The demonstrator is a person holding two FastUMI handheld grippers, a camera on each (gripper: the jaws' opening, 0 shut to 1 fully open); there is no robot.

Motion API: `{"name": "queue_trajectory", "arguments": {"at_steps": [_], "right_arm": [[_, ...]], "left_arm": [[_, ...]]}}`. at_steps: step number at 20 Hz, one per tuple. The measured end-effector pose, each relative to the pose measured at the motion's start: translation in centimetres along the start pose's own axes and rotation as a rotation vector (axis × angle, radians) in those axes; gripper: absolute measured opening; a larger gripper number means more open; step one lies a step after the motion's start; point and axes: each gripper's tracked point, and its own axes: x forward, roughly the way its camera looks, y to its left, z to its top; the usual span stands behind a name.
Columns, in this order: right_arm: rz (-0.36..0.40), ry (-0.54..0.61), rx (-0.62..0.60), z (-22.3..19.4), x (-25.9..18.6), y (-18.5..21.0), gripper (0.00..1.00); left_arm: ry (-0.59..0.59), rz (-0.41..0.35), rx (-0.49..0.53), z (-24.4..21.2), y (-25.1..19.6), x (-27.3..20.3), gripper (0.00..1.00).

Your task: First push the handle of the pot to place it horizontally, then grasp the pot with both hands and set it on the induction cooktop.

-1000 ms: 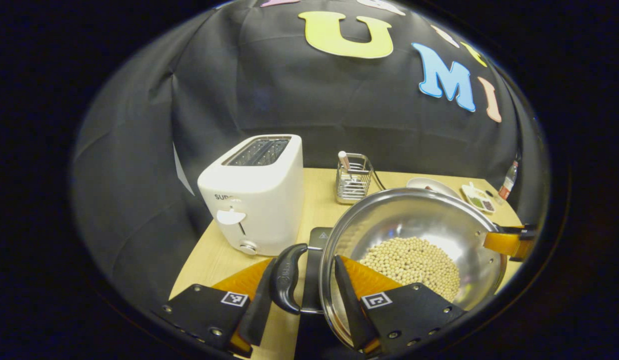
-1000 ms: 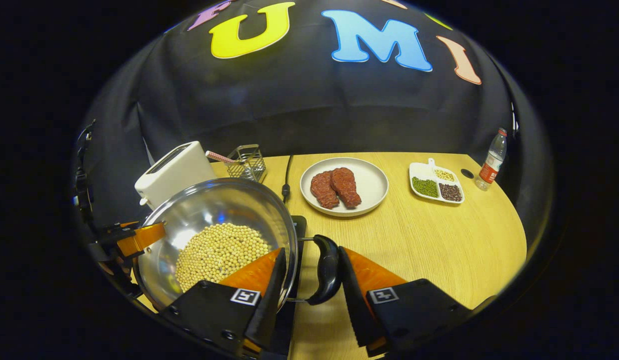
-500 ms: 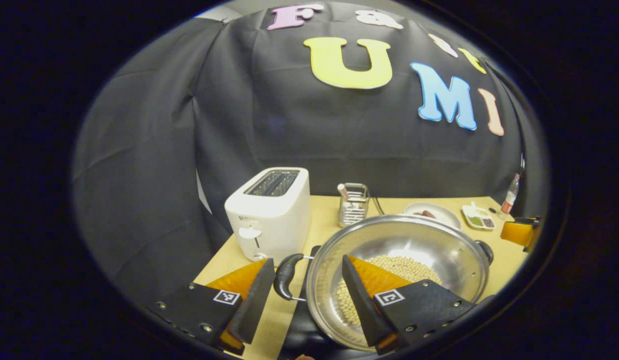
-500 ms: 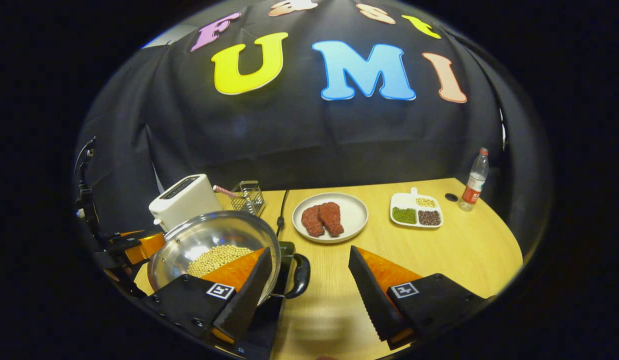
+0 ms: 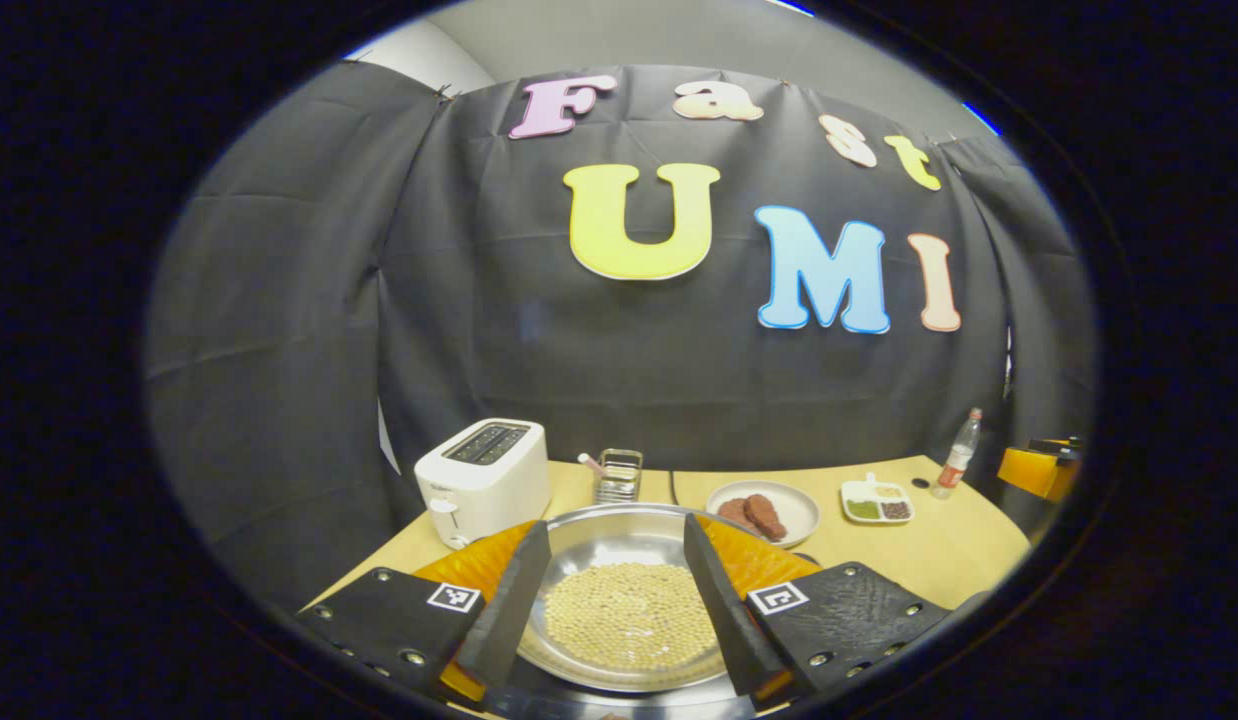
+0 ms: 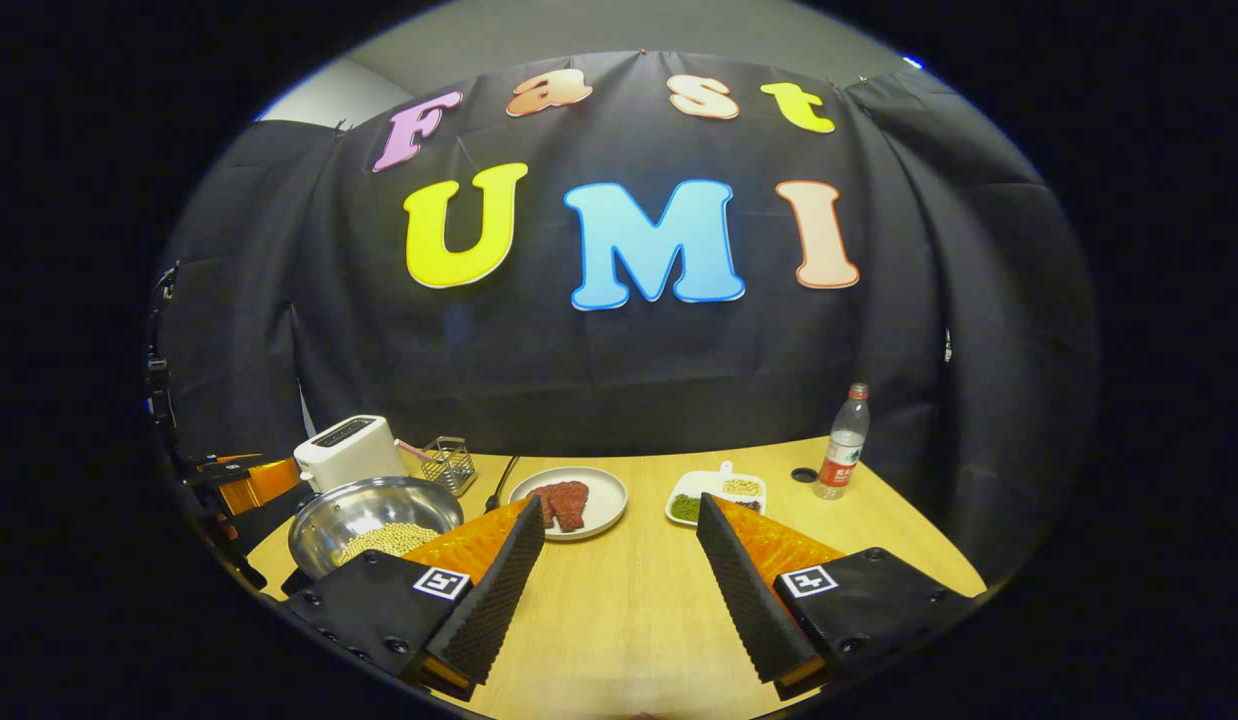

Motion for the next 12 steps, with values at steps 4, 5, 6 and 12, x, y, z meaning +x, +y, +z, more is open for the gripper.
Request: {"name": "queue_trajectory", "arguments": {"at_steps": [4,5,6,12], "right_arm": [[-0.008,-0.083,-0.006,2.1,-4.5,-5.2,0.97],[-0.011,-0.096,-0.001,2.3,-5.7,-6.5,0.96],[-0.012,-0.108,0.003,2.5,-6.8,-7.6,0.96],[0.008,-0.180,0.000,3.7,-13.0,-12.8,0.96]], "left_arm": [[-0.065,-0.029,0.016,2.3,-6.2,-4.4,0.79],[-0.081,-0.030,0.019,3.0,-7.5,-5.8,0.79],[-0.100,-0.037,0.018,3.6,-8.9,-7.1,0.79],[-0.202,-0.062,0.041,6.5,-16.1,-15.2,0.79]]}}
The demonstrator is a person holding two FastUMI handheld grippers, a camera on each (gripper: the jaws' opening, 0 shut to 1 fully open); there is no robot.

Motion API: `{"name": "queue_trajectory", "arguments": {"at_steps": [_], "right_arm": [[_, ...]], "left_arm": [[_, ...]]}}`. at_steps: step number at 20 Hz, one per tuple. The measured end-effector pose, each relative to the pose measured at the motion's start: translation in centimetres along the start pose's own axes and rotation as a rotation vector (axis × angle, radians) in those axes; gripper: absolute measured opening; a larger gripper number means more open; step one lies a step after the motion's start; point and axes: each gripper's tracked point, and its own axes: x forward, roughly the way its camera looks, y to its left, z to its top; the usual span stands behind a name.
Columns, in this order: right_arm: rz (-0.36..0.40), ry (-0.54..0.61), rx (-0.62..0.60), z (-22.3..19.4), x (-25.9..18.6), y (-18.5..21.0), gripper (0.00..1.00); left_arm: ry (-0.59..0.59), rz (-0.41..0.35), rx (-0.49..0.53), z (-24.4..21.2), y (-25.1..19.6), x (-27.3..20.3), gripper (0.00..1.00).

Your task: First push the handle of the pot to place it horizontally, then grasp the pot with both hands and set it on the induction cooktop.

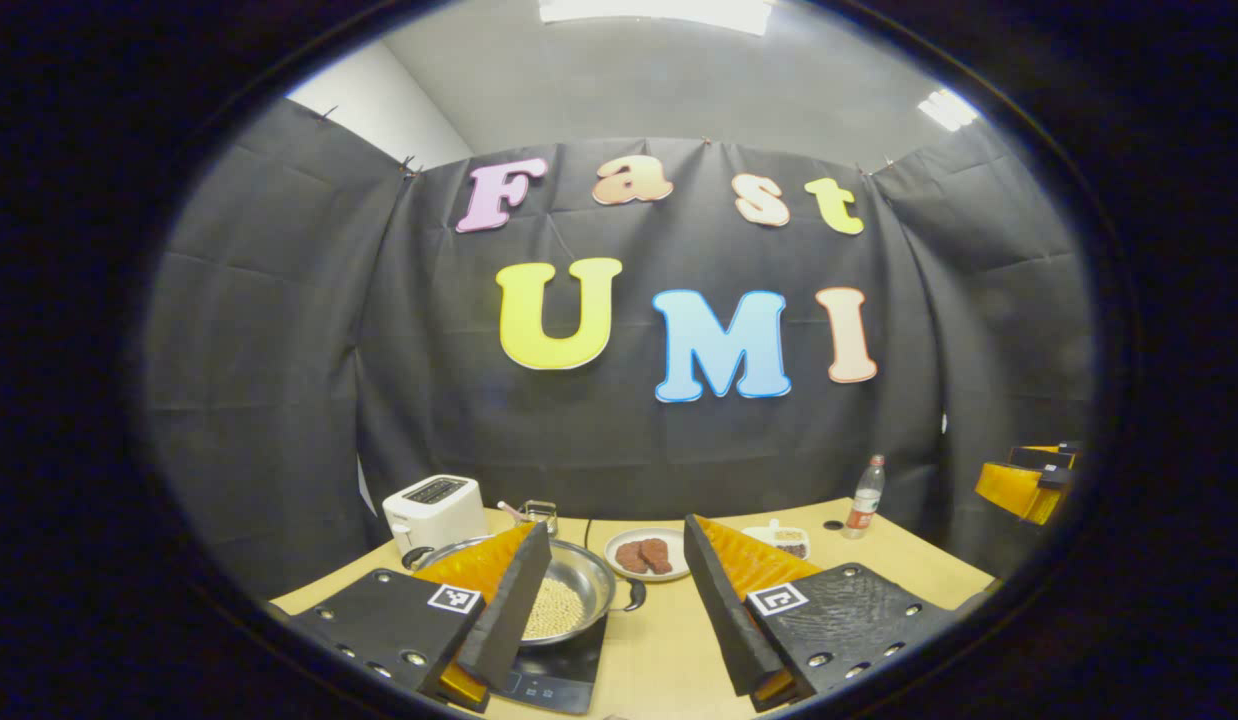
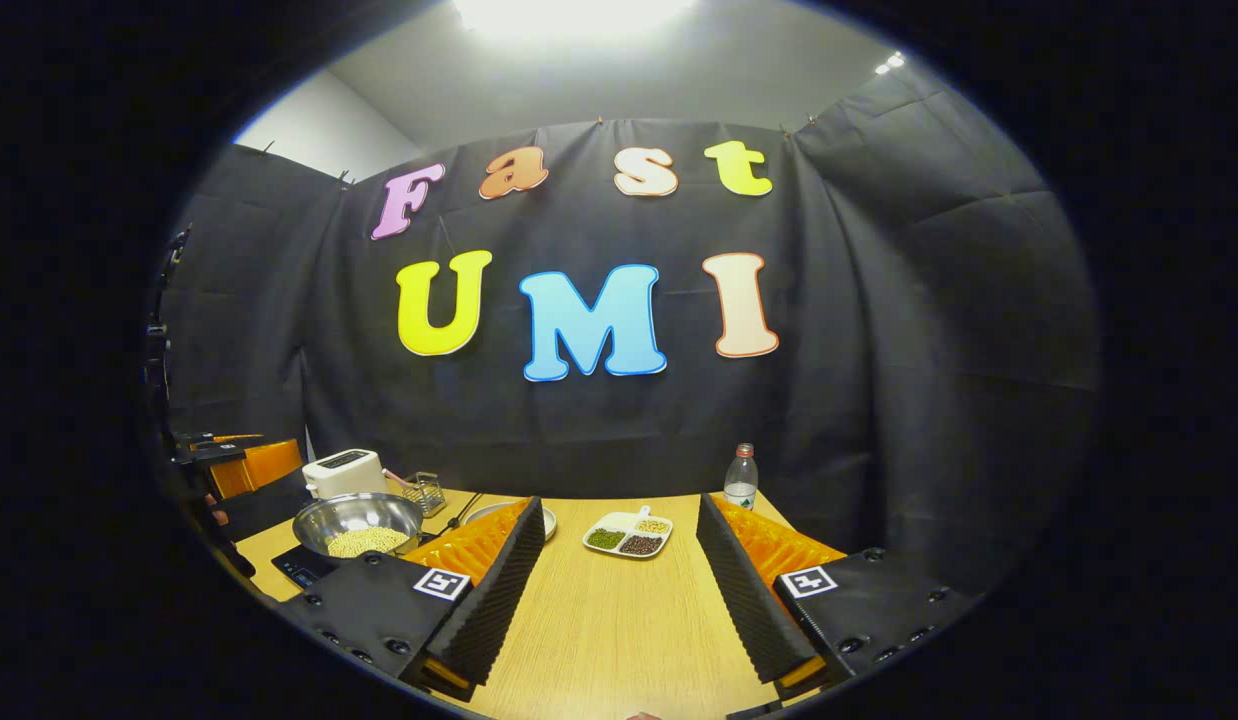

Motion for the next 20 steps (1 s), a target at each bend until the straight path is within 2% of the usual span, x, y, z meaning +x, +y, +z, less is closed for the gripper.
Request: {"name": "queue_trajectory", "arguments": {"at_steps": [1,5,6,7,8,9,10,11,12,16,18,19,20], "right_arm": [[0.007,-0.012,-0.009,0.5,-1.1,-0.7,0.96],[-0.007,-0.063,-0.056,2.1,-4.7,-2.4,0.96],[-0.013,-0.071,-0.057,2.3,-5.4,-2.5,0.96],[-0.015,-0.076,-0.055,2.4,-6.1,-2.4,0.97],[-0.019,-0.079,-0.054,2.5,-6.7,-2.3,0.96],[-0.028,-0.087,-0.053,2.8,-7.4,-2.2,0.96],[-0.035,-0.092,-0.051,3.0,-8.0,-2.1,0.92],[-0.039,-0.095,-0.048,3.1,-8.5,-1.8,0.92],[-0.044,-0.096,-0.044,3.3,-9.1,-1.5,0.96],[-0.060,-0.120,-0.043,3.9,-11.4,-0.4,0.96],[-0.061,-0.134,-0.052,4.2,-12.5,0.2,0.96],[-0.063,-0.138,-0.056,4.3,-13.0,0.3,0.96],[-0.066,-0.139,-0.059,4.3,-13.4,0.3,0.96]], "left_arm": [[-0.012,-0.005,0.000,0.7,-0.9,-1.0,0.81],[-0.057,-0.028,0.017,2.8,-3.1,-4.6,0.78],[-0.062,-0.033,0.024,3.1,-3.1,-5.5,0.81],[-0.069,-0.037,0.029,3.6,-4.2,-6.6,0.78],[-0.077,-0.042,0.031,4.1,-3.9,-7.8,0.81],[-0.087,-0.041,0.033,4.5,-3.6,-8.8,0.81],[-0.093,-0.036,0.037,4.7,-3.1,-9.7,0.78],[-0.094,-0.029,0.038,4.7,-2.5,-10.4,0.81],[-0.092,-0.029,0.035,4.7,-1.9,-11.2,0.78],[-0.101,-0.013,0.033,5.2,0.7,-14.1,0.81],[-0.107,-0.011,0.032,5.3,1.9,-15.3,0.78],[-0.109,-0.007,0.032,5.3,2.4,-15.9,0.81],[-0.110,-0.002,0.032,5.3,3.1,-16.5,0.78]]}}
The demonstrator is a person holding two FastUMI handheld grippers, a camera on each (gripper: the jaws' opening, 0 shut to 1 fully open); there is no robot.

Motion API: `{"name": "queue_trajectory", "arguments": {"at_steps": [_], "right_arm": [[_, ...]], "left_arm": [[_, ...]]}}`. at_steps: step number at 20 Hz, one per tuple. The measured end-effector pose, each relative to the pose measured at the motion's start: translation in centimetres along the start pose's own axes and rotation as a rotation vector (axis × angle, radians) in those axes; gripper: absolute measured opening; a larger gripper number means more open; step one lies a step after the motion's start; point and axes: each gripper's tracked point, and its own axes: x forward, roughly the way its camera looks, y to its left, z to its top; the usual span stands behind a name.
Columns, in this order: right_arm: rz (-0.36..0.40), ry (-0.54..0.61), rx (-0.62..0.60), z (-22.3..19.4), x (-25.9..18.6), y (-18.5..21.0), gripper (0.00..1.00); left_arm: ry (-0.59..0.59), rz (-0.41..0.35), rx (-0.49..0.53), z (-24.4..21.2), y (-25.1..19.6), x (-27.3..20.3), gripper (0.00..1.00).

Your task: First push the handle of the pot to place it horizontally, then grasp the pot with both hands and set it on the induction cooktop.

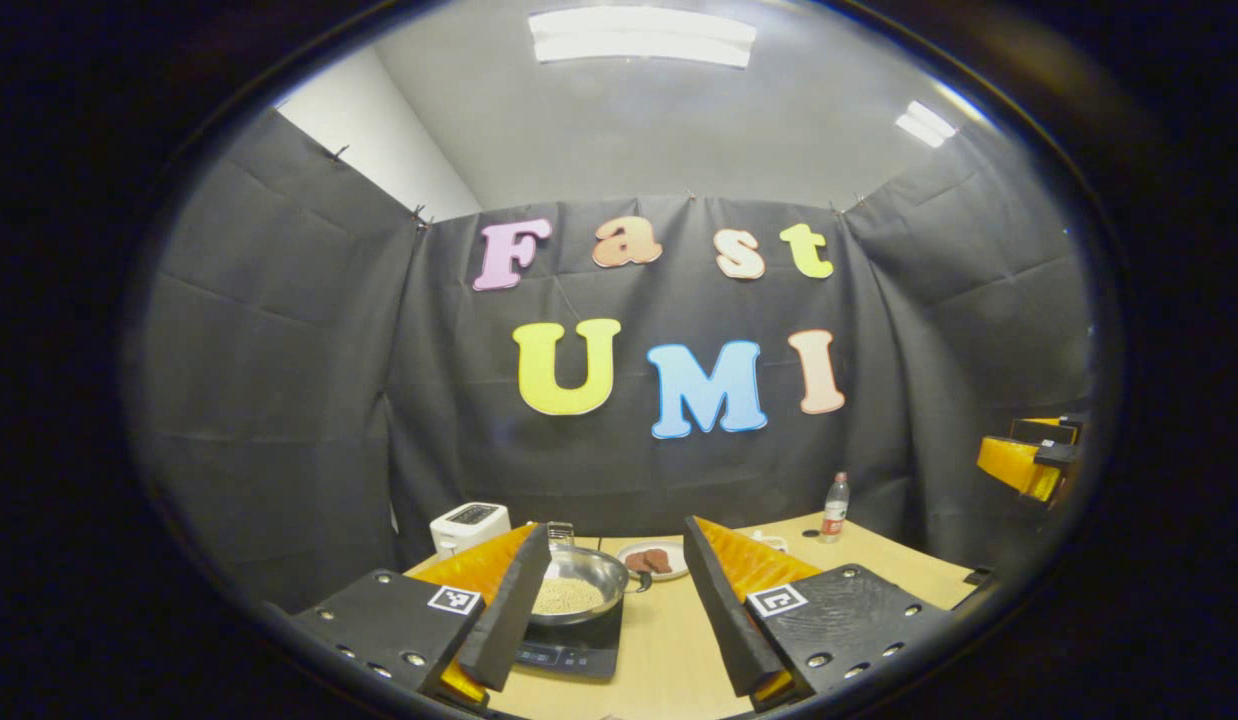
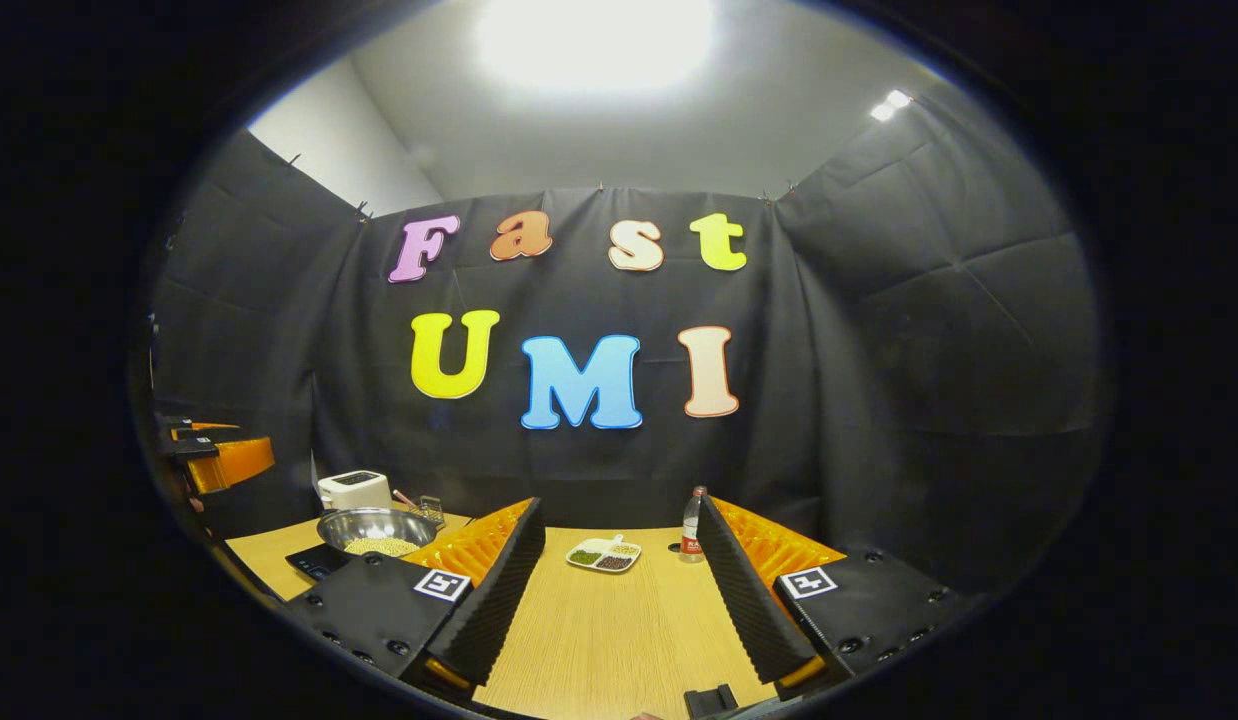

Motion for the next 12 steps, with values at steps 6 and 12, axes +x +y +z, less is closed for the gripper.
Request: {"name": "queue_trajectory", "arguments": {"at_steps": [6,12], "right_arm": [[-0.012,-0.025,-0.013,0.6,-2.3,0.1,0.96],[-0.016,-0.025,-0.013,0.4,-3.9,0.1,0.96]], "left_arm": [[0.005,0.021,-0.007,-0.5,2.1,-2.5,0.81],[-0.003,0.013,-0.002,0.0,1.8,-3.6,0.78]]}}
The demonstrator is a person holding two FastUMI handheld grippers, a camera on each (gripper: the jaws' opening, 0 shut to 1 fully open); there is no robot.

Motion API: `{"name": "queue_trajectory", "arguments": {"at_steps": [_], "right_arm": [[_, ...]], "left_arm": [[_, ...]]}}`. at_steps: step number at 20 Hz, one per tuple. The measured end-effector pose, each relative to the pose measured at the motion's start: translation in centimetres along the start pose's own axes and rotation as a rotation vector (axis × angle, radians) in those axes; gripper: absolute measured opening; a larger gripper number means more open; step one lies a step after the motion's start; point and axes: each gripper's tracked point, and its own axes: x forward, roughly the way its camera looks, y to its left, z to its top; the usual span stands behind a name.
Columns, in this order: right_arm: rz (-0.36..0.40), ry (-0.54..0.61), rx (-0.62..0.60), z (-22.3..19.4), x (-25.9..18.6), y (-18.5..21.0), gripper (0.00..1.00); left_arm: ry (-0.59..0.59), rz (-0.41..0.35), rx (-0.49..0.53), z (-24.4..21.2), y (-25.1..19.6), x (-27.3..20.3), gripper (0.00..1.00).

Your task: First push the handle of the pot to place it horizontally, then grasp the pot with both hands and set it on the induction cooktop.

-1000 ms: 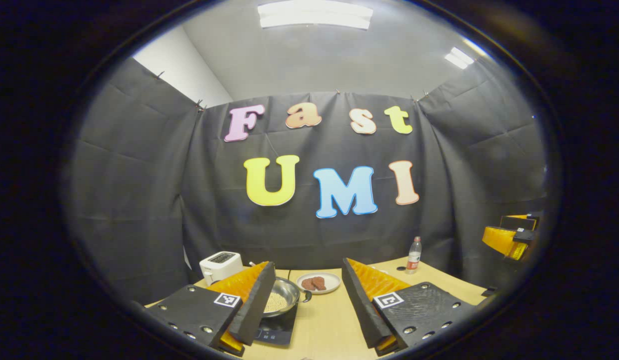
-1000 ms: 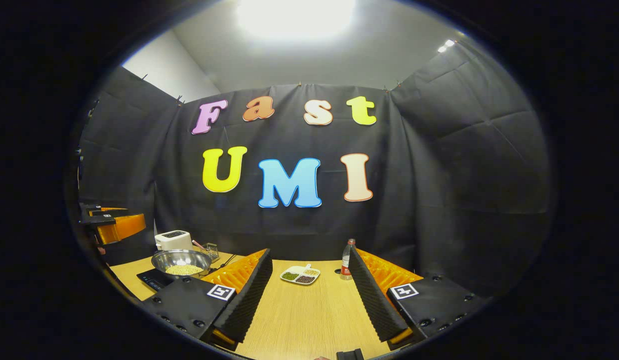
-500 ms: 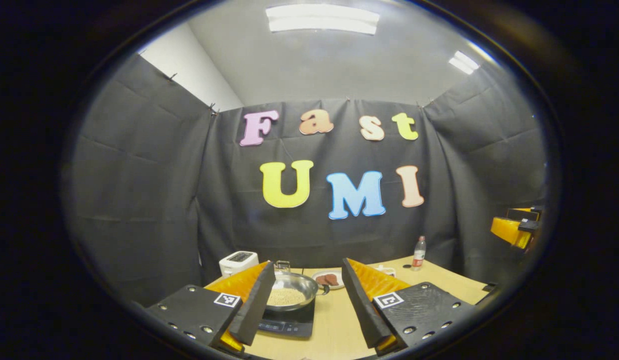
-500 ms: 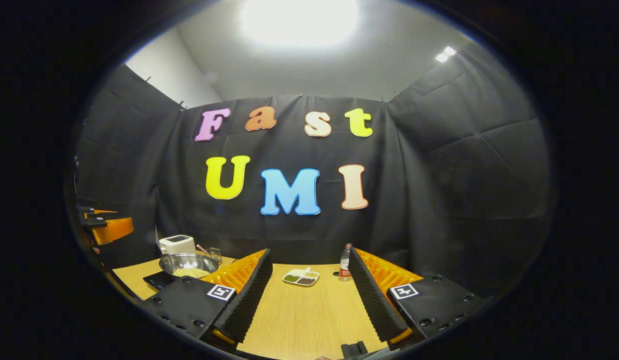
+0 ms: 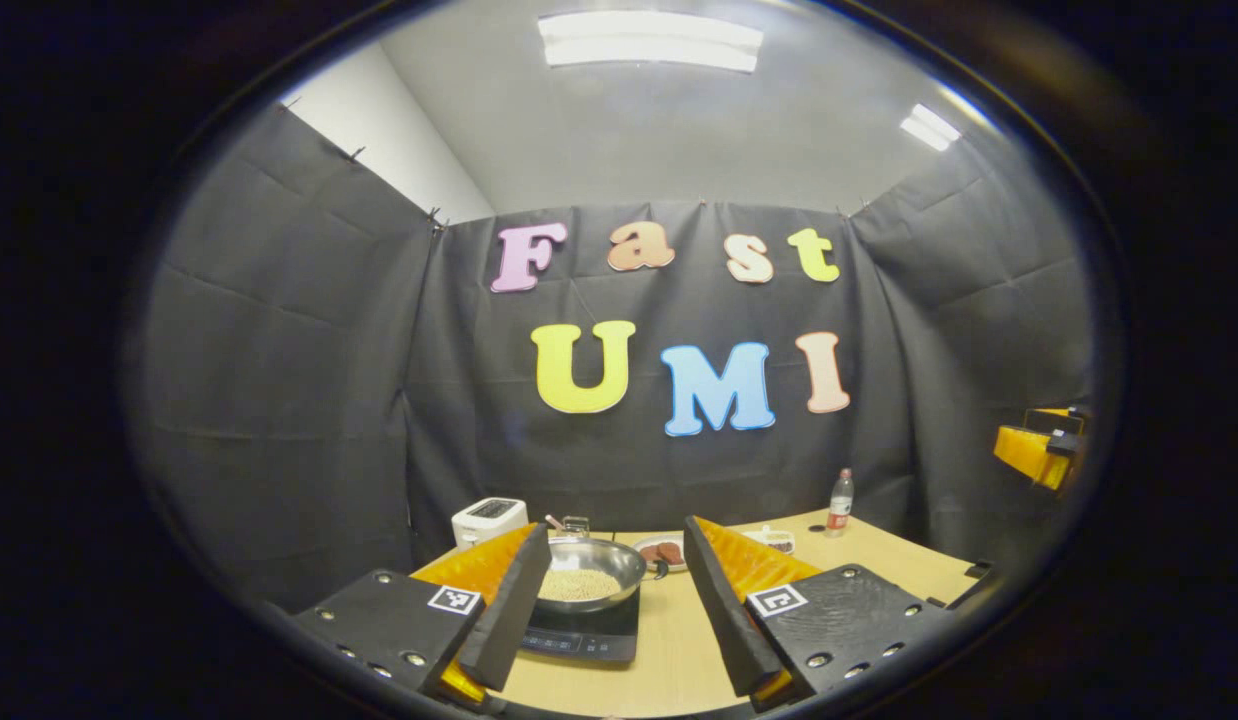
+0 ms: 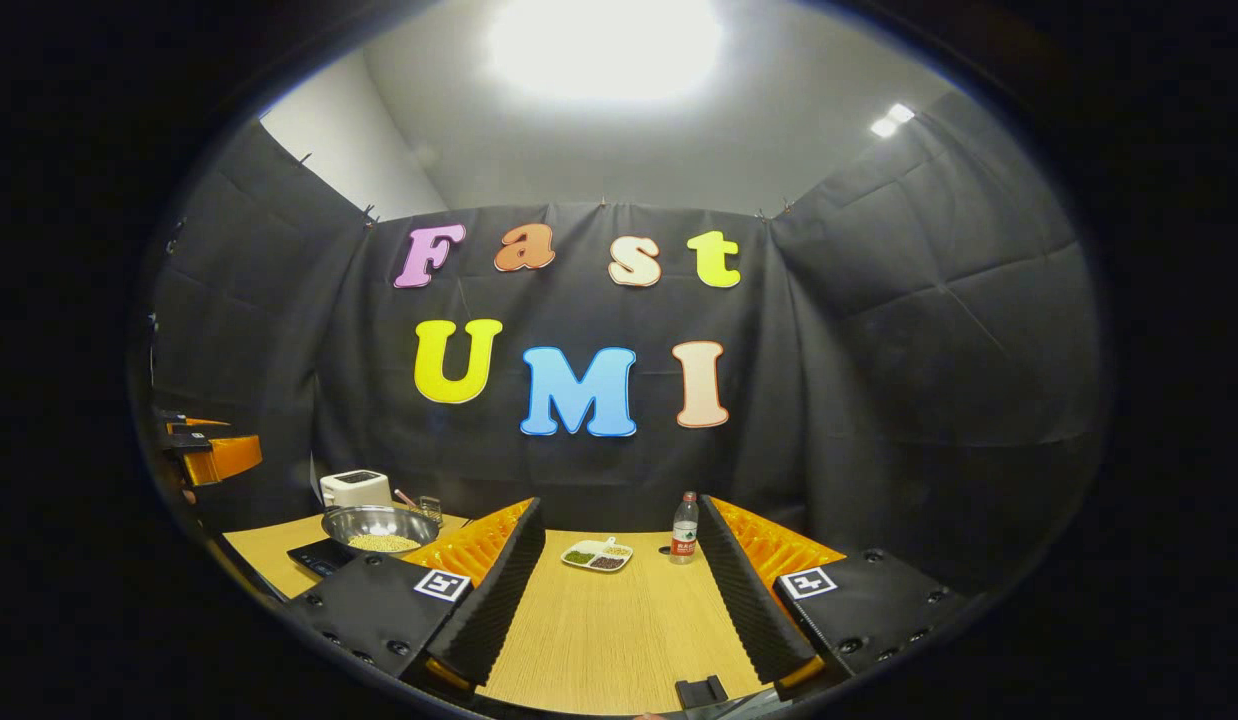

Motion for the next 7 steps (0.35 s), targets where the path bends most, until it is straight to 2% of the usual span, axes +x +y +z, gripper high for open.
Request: {"name": "queue_trajectory", "arguments": {"at_steps": [1,2,3,4,7], "right_arm": [[0.000,0.004,0.003,-0.04,-0.13,-0.07,0.92],[-0.002,0.008,0.005,-0.14,-0.20,-0.14,0.96],[-0.004,0.010,0.005,-0.20,-0.32,-0.31,0.92],[-0.006,0.008,0.001,-0.08,-0.31,-0.44,0.96],[-0.009,0.010,0.002,-0.04,-0.51,-0.58,0.96]], "left_arm": [[-0.003,-0.003,0.001,-0.09,-0.05,-0.29,0.78],[-0.002,-0.004,0.000,-0.01,-0.16,-0.38,0.78],[-0.001,-0.008,-0.004,-0.07,-0.36,-0.56,0.81],[0.000,-0.010,-0.009,-0.14,-0.49,-0.64,0.81],[0.009,-0.007,-0.012,-0.36,-0.60,-0.83,0.78]]}}
